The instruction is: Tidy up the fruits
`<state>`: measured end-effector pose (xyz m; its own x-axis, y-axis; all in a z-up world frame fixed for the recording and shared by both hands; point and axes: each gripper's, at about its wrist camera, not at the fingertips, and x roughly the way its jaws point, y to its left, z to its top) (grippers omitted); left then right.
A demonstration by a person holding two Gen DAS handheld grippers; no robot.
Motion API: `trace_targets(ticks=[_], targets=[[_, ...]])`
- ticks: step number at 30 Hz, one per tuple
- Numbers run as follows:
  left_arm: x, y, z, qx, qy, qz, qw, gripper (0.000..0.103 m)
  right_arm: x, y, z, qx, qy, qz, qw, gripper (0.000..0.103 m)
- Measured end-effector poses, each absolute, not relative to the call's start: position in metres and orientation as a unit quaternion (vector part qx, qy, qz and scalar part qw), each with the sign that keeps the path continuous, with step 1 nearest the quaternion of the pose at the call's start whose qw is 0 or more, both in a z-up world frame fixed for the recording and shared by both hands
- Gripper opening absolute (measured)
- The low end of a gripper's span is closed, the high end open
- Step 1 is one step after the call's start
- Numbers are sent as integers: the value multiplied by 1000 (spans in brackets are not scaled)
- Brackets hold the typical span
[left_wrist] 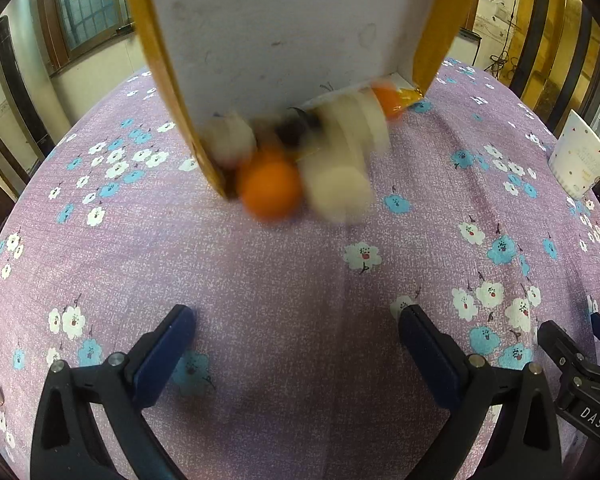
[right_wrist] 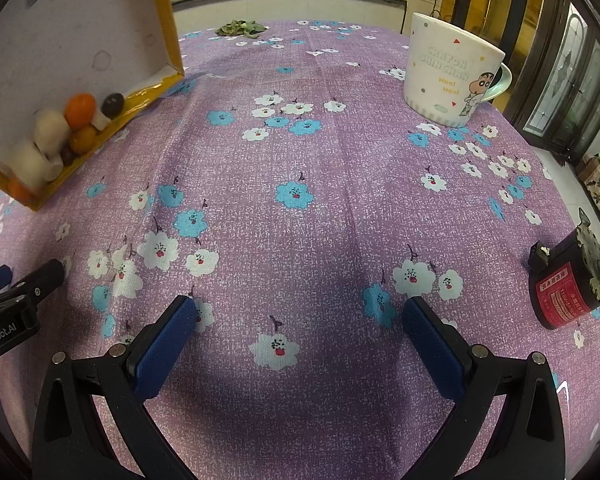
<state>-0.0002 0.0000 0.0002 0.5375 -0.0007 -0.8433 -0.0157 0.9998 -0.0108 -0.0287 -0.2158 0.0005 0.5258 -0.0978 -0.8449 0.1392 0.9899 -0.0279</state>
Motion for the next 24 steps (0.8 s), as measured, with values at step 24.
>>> trace_targets(ticks=[24], targets=[[0,0,0,-9,481,4,877,103,-29,-215,0,21,482,-68,873,103]])
